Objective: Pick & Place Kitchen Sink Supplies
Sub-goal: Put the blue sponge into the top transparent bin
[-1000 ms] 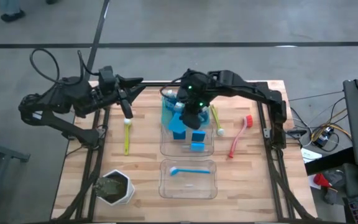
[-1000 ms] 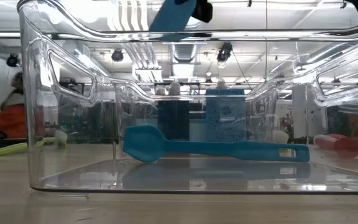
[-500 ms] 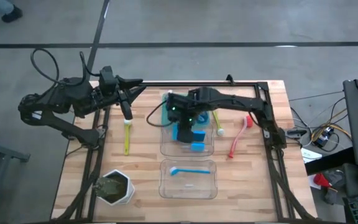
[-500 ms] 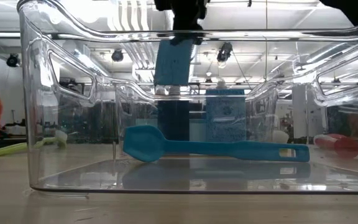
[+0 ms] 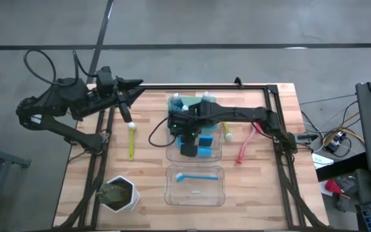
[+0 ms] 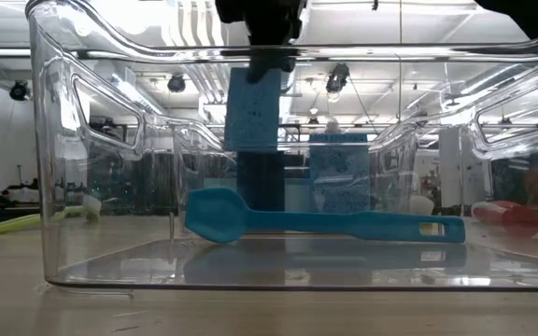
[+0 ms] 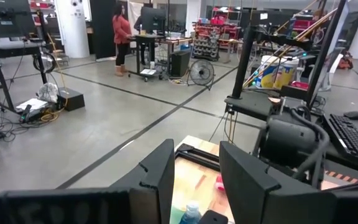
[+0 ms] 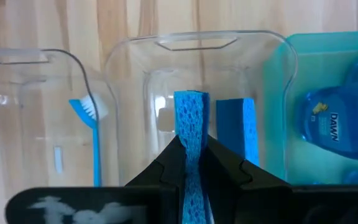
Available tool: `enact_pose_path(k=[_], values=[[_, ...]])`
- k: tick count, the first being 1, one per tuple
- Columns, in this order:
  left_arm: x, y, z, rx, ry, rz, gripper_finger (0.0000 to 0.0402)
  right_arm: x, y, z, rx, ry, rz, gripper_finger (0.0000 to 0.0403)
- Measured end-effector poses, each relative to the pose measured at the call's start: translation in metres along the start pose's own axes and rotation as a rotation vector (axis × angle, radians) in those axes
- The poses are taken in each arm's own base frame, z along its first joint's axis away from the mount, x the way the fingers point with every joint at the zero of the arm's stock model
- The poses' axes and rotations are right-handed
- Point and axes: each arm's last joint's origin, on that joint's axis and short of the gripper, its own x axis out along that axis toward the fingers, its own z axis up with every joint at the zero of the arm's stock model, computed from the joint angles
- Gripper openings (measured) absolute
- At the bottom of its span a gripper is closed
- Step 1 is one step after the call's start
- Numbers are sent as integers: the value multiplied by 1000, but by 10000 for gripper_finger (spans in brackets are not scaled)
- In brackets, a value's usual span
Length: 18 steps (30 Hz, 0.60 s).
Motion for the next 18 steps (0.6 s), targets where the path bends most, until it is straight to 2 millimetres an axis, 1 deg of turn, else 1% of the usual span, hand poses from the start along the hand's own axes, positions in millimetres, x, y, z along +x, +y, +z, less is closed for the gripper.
enact_pose_path(k=[10,18], values=[[-5,3,2,-8,-12,-2,122,28,10,1,-19,48,-41,43],[-6,4,3,-12,-13,-17,122,49,12,2,-7,80,-45,43]])
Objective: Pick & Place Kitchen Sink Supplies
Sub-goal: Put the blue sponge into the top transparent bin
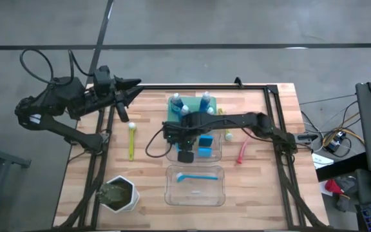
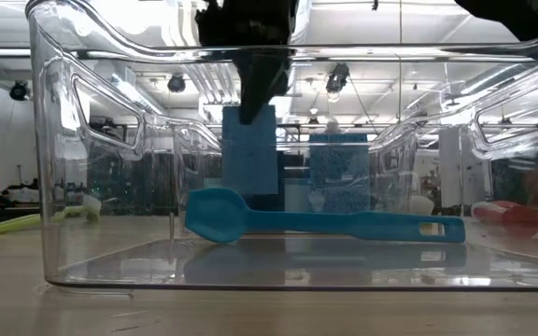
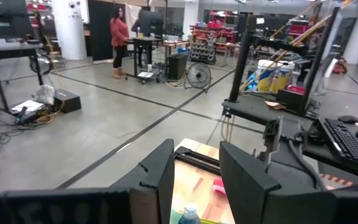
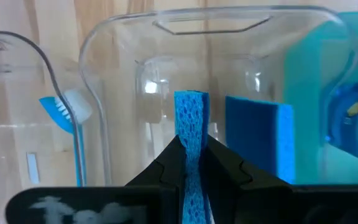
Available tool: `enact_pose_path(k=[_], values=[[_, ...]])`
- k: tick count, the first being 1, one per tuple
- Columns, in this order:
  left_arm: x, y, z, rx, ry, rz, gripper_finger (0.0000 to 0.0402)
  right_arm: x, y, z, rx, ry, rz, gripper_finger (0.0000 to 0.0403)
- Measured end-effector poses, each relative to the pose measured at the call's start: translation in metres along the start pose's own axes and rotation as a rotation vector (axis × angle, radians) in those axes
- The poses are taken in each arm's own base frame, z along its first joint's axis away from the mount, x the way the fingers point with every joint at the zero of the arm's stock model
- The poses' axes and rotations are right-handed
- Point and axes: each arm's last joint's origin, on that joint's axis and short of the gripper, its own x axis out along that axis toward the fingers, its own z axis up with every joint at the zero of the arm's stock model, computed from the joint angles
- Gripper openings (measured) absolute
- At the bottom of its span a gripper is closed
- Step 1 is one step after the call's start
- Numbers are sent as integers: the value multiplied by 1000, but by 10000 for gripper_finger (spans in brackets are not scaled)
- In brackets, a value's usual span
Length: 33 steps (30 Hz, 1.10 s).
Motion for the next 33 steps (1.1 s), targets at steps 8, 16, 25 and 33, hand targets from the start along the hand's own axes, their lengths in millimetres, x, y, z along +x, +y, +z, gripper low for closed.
enact_pose_path(k=[8,16,25,33], values=[[-2,1,1,-3,-2,-12,122,15,7,-3,-13,14,-4,43],[-2,1,1,-4,-4,-12,122,24,6,-4,-4,11,-31,43],[-2,1,1,-5,-4,-12,122,37,6,-12,-8,57,-36,43],[-2,1,1,-5,-4,-12,122,38,9,-12,-5,49,-34,43]])
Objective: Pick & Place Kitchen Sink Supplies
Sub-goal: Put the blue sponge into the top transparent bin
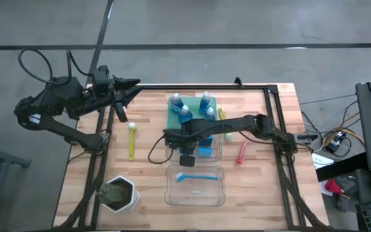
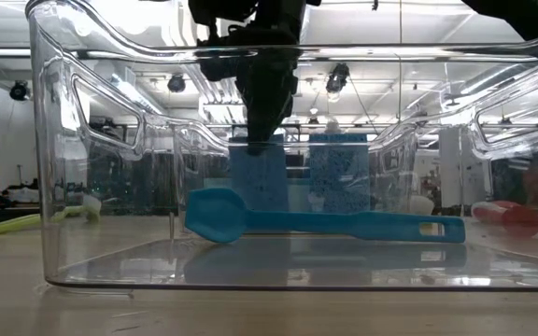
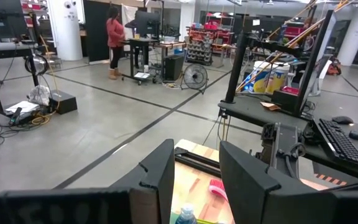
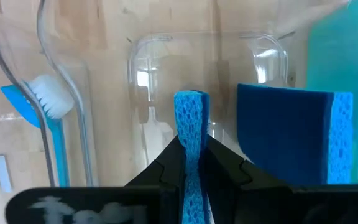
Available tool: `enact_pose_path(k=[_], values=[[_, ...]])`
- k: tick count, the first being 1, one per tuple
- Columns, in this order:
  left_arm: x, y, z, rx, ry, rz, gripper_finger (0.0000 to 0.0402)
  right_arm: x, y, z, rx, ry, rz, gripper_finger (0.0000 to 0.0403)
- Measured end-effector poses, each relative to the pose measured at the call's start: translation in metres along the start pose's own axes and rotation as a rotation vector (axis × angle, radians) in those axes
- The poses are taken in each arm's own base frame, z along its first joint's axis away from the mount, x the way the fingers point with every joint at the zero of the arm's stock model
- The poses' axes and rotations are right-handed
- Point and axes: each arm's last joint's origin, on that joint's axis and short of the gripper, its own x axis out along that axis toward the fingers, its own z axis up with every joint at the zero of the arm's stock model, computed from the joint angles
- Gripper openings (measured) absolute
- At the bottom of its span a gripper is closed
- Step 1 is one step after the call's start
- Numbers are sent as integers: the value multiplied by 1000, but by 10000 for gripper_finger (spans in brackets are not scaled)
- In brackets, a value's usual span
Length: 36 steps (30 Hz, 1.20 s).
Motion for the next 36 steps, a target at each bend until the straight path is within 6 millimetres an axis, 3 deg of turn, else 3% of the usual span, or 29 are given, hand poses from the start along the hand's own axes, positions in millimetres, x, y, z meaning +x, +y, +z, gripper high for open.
enact_pose_path(k=[11,36], values=[[0,0,0,0,-1,0,122,0,0,0,-12,1,15,46],[0,0,0,0,-3,0,122,-2,1,-1,-10,13,31,124]])
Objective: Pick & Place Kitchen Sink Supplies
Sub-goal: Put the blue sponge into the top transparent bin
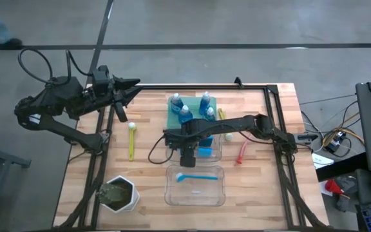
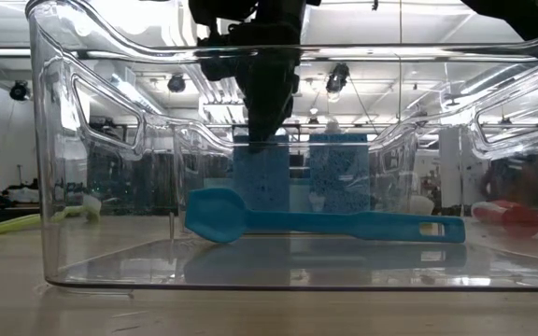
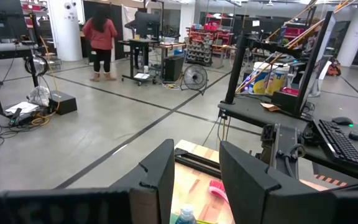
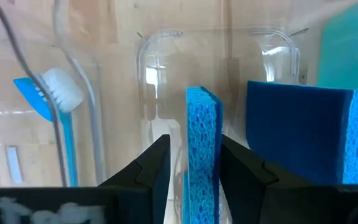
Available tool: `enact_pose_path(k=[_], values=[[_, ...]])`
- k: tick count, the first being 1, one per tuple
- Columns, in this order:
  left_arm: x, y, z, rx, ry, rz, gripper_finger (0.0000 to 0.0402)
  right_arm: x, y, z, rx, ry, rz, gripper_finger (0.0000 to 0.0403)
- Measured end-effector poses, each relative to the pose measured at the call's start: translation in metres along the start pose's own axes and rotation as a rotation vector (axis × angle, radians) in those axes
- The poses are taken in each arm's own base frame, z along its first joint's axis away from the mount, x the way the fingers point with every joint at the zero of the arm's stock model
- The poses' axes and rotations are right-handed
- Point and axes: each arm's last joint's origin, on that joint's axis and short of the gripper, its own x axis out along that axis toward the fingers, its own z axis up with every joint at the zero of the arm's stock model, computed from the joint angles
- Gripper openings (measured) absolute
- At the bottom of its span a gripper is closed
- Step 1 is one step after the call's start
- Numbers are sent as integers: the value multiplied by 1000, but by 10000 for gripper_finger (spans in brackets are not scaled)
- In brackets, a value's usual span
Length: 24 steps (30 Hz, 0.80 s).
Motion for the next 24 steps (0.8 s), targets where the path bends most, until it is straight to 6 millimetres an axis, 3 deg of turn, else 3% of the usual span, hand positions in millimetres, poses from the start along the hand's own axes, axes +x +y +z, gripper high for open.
enact_pose_path(k=[13,24], values=[[0,0,0,1,0,0,122,-3,2,0,-8,-1,9,146],[0,0,0,2,0,0,122,-18,3,-2,-9,-35,15,176]])
